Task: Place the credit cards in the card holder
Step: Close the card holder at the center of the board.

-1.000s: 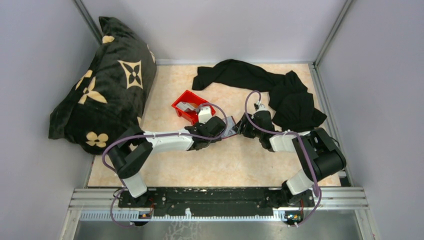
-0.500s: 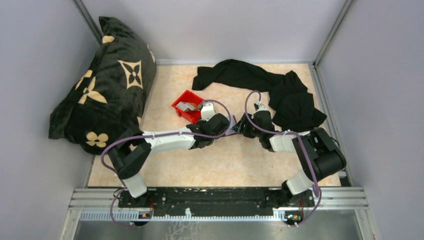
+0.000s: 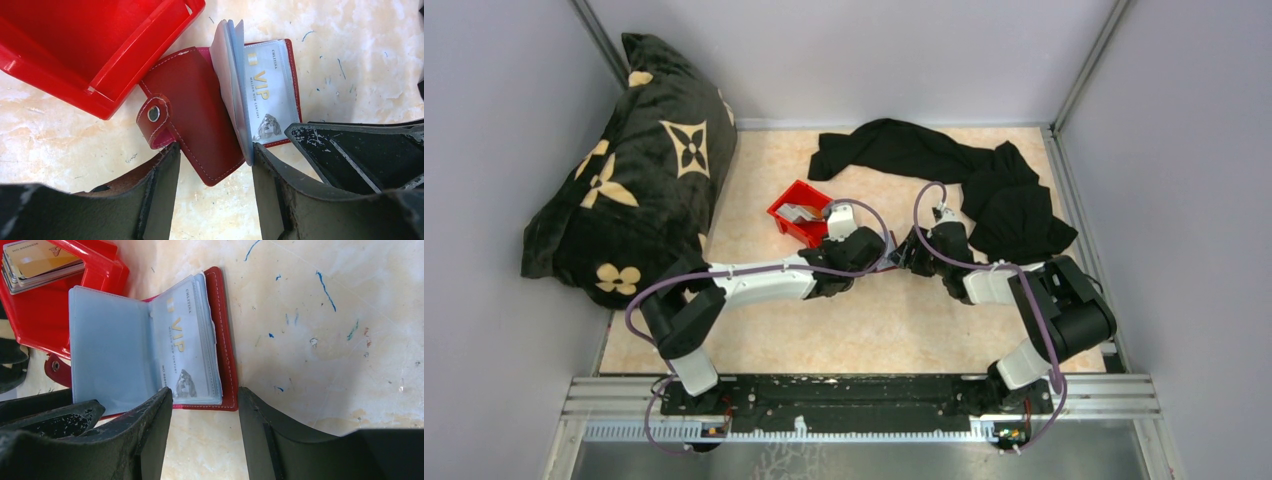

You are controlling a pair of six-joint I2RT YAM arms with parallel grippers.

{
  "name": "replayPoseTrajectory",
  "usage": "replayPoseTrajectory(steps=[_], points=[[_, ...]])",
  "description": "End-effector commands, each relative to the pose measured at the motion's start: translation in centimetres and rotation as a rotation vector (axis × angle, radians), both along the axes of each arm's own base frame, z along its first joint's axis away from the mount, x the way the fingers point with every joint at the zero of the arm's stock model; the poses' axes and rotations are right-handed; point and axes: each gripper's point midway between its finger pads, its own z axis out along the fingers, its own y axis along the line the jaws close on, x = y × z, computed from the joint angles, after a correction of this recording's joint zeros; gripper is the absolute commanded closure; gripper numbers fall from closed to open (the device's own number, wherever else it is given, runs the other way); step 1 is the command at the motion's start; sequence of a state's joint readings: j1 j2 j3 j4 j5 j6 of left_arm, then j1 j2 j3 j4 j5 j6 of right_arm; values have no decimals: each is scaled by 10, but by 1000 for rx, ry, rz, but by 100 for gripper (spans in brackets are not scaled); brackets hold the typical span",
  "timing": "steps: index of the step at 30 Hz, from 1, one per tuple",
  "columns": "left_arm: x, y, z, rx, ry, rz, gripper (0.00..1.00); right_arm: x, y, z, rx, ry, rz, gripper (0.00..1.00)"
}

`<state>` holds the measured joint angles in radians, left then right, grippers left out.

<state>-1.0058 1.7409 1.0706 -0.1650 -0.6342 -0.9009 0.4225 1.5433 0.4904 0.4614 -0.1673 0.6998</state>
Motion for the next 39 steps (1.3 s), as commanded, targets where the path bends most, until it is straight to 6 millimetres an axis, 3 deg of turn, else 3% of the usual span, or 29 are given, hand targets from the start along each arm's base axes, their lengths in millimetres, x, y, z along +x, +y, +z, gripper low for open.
replayPoseTrajectory(steps=[1,9,22,29,34,39], points=[[0,-12,15,-47,-25,13,40,-54,-18,-59,-109,241,34,48],[6,-11,27,-58,-74,44,40,-54,-22,-55,-146,216,35,48],[6,-20,30,-71,-84,31,40,-48,-38,-11,-355,21,-3,48],[4,-26,23,-95,-69,18,40,-47,-39,-4,-387,-19,-8,49],[7,-34,31,-138,-87,10,40,-46,-38,7,-372,-70,-20,49],[10,-44,39,-168,-105,-8,40,-46,-41,4,-381,-56,-45,48]])
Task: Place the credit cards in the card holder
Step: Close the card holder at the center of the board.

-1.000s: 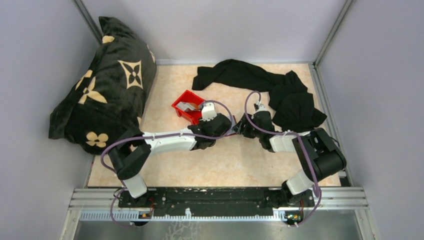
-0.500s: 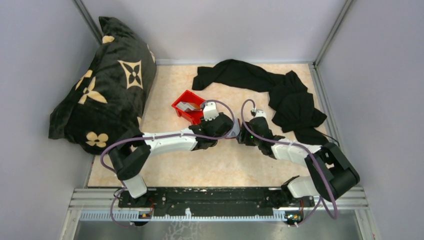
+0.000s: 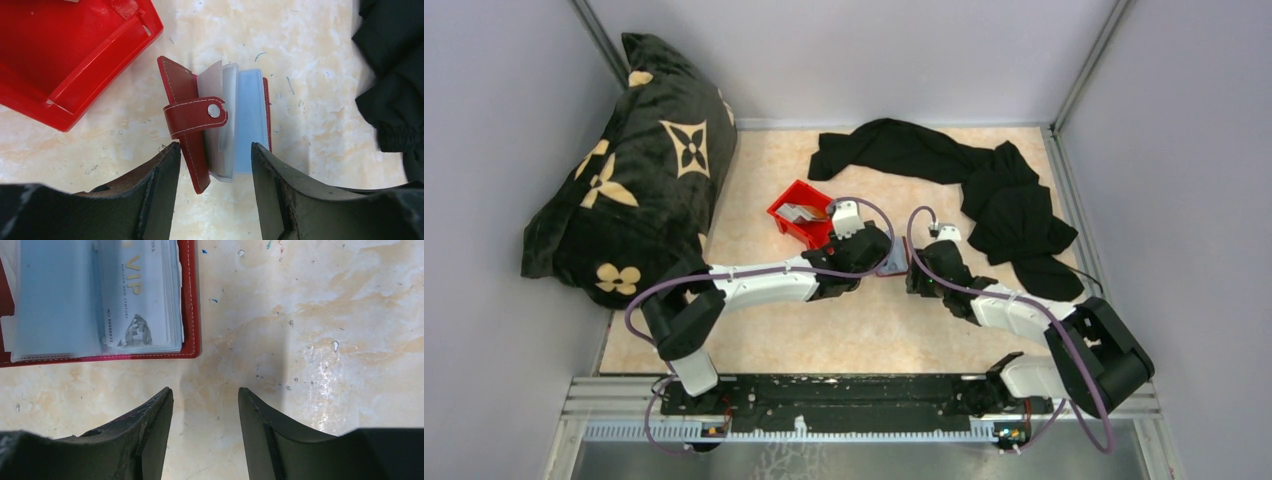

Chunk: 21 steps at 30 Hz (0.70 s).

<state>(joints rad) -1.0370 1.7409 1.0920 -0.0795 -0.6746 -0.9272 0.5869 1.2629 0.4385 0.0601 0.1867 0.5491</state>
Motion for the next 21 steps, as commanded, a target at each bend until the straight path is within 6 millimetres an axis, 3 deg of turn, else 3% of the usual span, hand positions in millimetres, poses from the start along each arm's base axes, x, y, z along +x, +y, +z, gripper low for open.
replayPoseTrajectory(steps=[1,13,21], points=[[6,-22,15,-70,-29,-24,40,7,1,8,3,-40,-21,49],[14,-52,22,-97,-56,-75,40,10,-9,8,32,-33,-157,53],[15,-72,9,-117,-47,-119,40,9,-12,16,82,-58,-210,56]])
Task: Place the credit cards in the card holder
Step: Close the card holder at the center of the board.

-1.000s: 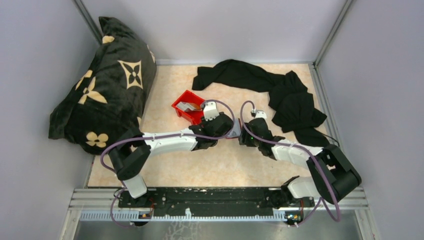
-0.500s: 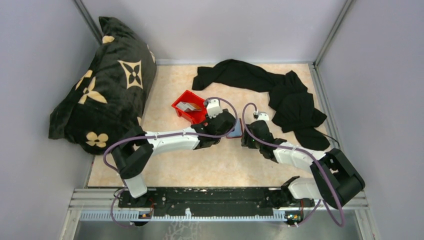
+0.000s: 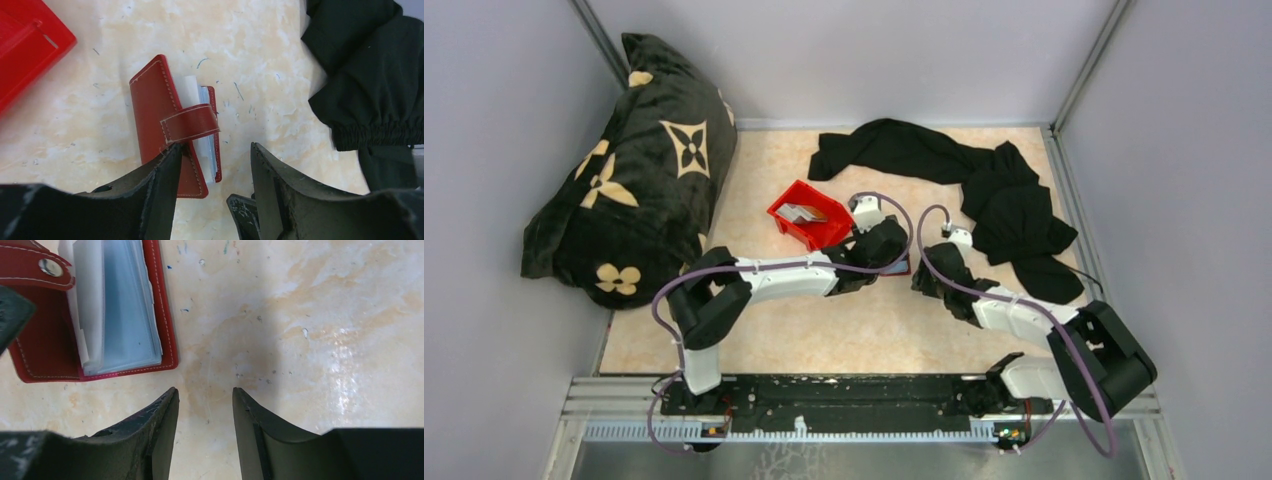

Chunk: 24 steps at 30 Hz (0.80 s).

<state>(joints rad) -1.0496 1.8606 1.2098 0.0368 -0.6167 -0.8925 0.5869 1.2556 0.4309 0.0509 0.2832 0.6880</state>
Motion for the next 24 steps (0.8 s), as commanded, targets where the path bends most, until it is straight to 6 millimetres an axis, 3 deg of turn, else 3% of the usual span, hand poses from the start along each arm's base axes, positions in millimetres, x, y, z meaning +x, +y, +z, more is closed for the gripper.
replayPoseTrajectory(steps=[1,12,21,24], points=[[1,-21,-1,-30,-12,-48,40,3,-2,16,44,-63,-52,56],[-3,-33,-31,-36,22,-97,40,-2,-1,35,116,-119,-54,57],[-3,-22,-29,-57,-8,-69,40,4,1,37,141,-157,-55,56],[-3,-17,-30,-58,-15,-50,40,10,3,39,130,-176,-54,64]])
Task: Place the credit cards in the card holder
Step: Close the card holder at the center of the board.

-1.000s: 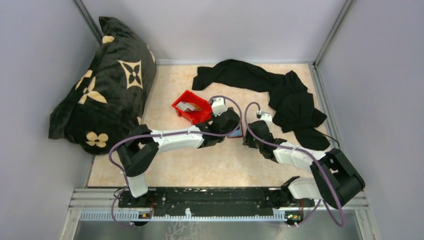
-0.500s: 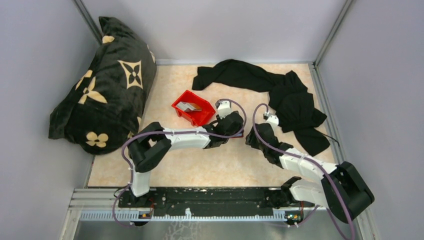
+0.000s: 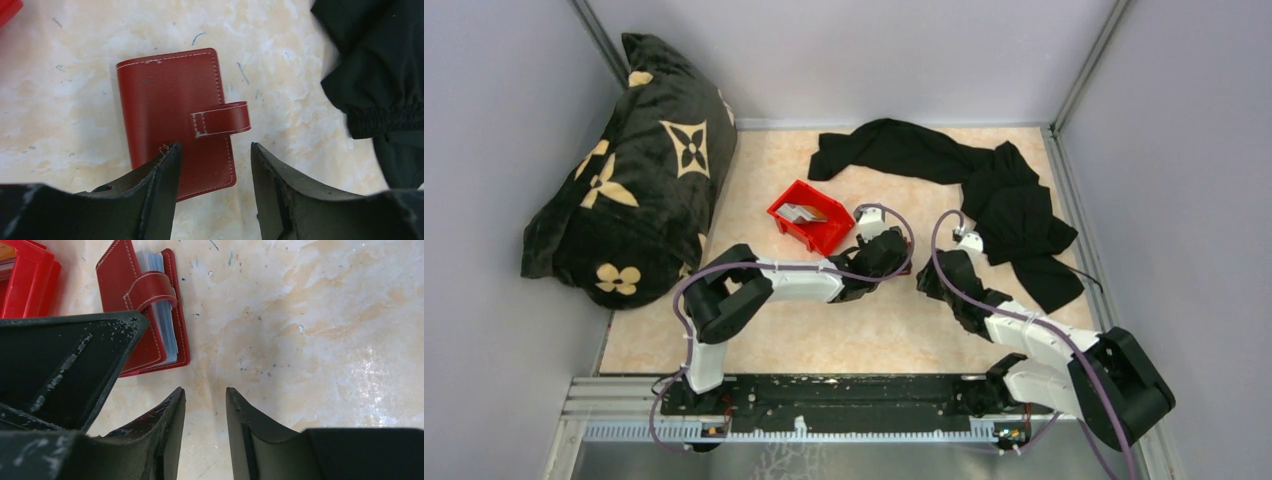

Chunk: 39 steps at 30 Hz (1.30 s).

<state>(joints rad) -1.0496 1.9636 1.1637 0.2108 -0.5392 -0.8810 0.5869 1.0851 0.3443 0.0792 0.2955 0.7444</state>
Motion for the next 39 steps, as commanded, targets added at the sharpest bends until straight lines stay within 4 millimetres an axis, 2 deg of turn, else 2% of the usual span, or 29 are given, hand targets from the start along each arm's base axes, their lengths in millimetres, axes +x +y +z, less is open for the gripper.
replayPoseTrajectory(steps=[1,4,10,24,34,39], points=[[0,5,11,-25,-35,28,40,19,8,19,26,-94,-14,68],[0,10,9,-36,-33,50,40,28,10,25,21,-124,-15,73],[0,18,9,-49,-41,82,40,46,14,28,11,-142,-7,76],[-2,19,4,-50,-31,83,40,71,25,35,21,-190,9,71],[-2,19,3,-50,-28,80,40,81,30,20,7,-171,14,70],[-3,19,0,-43,-25,76,40,88,28,22,-8,-198,3,69]])
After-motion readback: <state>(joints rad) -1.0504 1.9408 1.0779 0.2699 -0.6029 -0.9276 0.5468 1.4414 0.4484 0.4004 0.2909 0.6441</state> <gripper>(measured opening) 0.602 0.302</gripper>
